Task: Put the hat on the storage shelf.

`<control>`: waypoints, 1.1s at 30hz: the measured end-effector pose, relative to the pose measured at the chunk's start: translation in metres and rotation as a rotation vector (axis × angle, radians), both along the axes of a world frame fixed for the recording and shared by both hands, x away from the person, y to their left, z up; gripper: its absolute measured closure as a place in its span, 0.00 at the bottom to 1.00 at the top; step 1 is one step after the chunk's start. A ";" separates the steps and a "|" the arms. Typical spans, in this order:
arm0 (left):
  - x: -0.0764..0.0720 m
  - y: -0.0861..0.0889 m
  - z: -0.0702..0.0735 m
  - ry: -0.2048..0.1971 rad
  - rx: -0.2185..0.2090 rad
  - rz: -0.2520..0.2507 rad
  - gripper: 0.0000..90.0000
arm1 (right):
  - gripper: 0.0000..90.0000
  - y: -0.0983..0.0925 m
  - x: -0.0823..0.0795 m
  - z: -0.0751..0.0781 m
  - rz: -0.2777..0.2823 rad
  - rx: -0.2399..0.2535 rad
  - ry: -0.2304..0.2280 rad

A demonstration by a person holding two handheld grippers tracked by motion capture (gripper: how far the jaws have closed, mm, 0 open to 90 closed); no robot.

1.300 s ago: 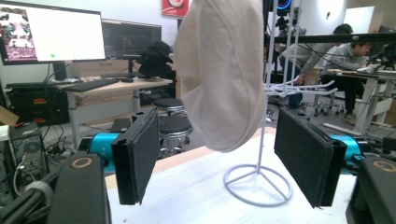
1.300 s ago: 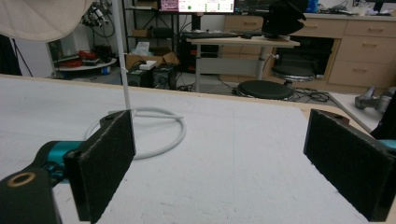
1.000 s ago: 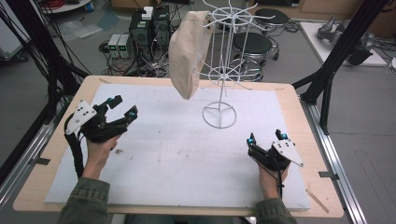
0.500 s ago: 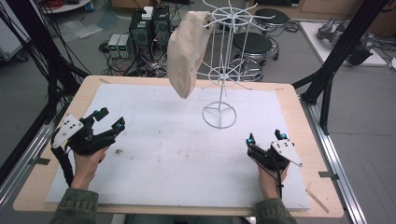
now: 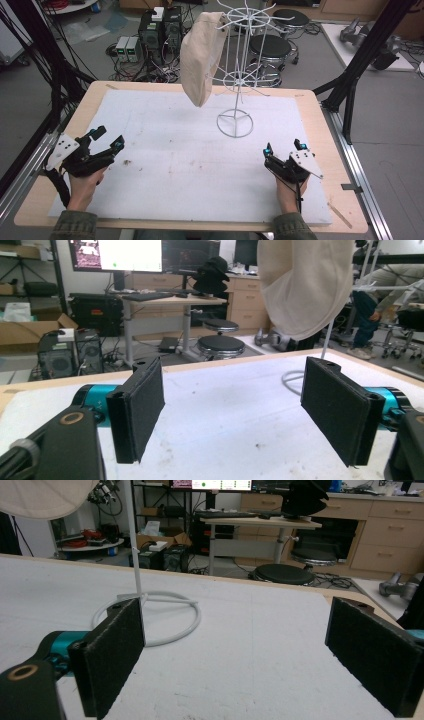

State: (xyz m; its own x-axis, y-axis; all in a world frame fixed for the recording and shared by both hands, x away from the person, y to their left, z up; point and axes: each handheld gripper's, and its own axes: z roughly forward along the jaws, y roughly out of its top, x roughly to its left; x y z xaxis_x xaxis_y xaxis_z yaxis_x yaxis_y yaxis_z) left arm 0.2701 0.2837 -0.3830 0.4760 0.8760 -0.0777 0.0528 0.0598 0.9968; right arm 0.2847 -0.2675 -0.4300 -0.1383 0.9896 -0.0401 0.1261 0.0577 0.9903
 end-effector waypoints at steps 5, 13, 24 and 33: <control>-0.006 0.009 -0.008 0.001 0.002 0.038 0.28 | 0.09 0.000 0.000 0.000 0.003 -0.001 0.003; -0.012 0.023 -0.019 0.014 -0.015 0.103 0.28 | 0.09 0.001 0.000 -0.001 0.000 -0.004 0.001; -0.019 0.038 -0.029 0.006 0.018 0.295 0.27 | 0.09 0.002 -0.001 -0.002 0.008 -0.015 0.010; -0.024 0.051 -0.040 0.042 -0.009 0.371 0.27 | 0.09 0.005 0.000 -0.003 0.016 -0.020 0.024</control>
